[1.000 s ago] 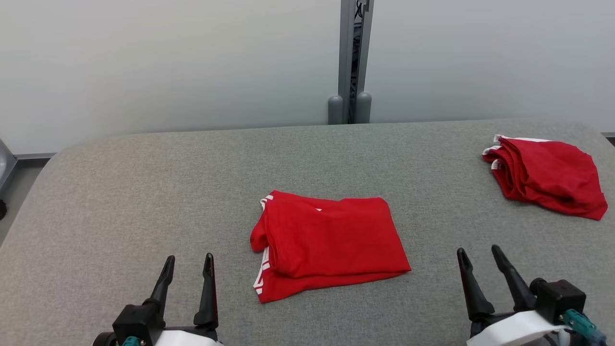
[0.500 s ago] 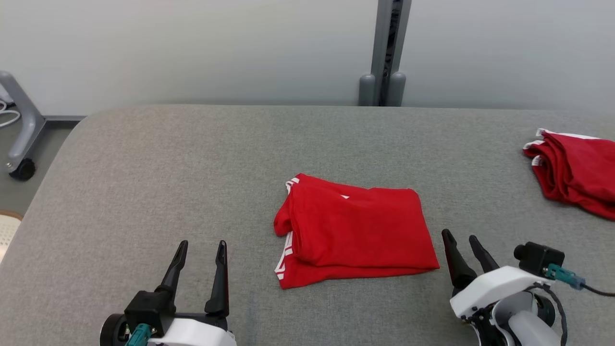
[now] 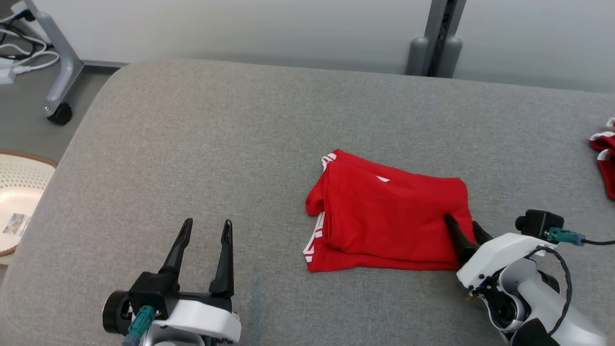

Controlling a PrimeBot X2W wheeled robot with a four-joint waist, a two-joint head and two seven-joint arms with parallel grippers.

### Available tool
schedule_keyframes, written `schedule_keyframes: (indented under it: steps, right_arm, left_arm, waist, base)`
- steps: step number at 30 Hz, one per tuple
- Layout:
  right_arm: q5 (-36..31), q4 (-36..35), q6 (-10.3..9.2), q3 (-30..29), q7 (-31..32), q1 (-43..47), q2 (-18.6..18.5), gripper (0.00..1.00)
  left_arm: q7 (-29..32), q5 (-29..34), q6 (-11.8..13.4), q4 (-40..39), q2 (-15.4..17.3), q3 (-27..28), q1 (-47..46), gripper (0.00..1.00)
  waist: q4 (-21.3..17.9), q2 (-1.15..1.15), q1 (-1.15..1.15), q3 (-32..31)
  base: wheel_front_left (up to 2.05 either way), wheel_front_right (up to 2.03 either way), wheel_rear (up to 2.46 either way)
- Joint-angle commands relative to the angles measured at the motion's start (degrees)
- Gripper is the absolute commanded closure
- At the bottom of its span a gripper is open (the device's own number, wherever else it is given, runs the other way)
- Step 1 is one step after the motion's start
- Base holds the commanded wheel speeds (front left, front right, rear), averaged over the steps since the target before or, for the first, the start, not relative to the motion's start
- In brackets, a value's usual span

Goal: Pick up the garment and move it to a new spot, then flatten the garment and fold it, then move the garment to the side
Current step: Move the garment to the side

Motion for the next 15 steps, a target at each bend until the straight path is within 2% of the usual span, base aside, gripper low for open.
schedule_keyframes:
  steps: [1, 4, 5, 6, 8, 9, 15]
  right_arm:
    - [0.44, 0.29, 0.01, 1.2, 0.38, -1.07, -0.89, 0.0]
    - [1.63, 1.36, 0.0, 3.04, 0.22, -1.7, -1.0, 0.0]
    - [2.02, 1.52, 0.01, 3.71, 0.16, -2.01, -1.05, 0.05]
    - [2.33, 1.66, 0.0, 4.47, 0.18, -2.23, -1.12, 0.45]
    - [2.91, 1.84, 0.0, 5.55, -0.18, -2.62, -1.32, 0.75]
    - [2.93, 1.92, 0.0, 6.18, -0.8, -2.94, -1.58, 1.0]
    - [0.72, 3.11, 0.01, 9.26, -5.04, -6.24, -3.34, 1.0]
  left_arm:
    - [-0.2, 0.02, 0.3, -0.22, 0.17, -0.16, -1.13, 0.0]
    - [-0.2, -0.19, 0.63, -0.53, 0.18, -0.51, -2.09, 0.0]
    - [-0.2, -0.24, 0.8, -0.64, 0.19, -0.6, -2.17, 0.0]
    - [-0.2, -0.24, 0.88, -0.58, 0.19, -0.67, -2.18, 0.0]
    - [-0.2, -0.15, 0.9, -0.51, 0.2, -0.73, -2.58, 0.0]
    - [-0.2, -0.12, 0.95, -0.46, 0.19, -0.78, -2.81, 0.0]
    - [-0.2, -0.09, 1.2, 0.17, 0.2, -0.83, -2.84, 0.0]
  waist:
    - [0.7, 0.0, 0.0, 1.06]
    - [1.16, 0.0, 0.0, 2.22]
    - [1.25, 0.0, 0.0, 2.52]
    - [1.32, 0.0, 0.0, 2.76]
    - [1.43, 0.0, 0.0, 3.16]
    - [1.48, 0.0, 0.0, 3.25]
    - [1.61, 0.0, 0.0, 2.76]
  base:
    - [0.0, 0.0, 0.0]
    - [0.0, 0.0, 0.0]
    - [0.0, 0.0, 0.0]
    - [0.0, 0.0, 0.0]
    - [0.0, 0.0, 0.0]
    - [0.0, 0.0, 0.0]
    - [0.0, 0.0, 0.0]
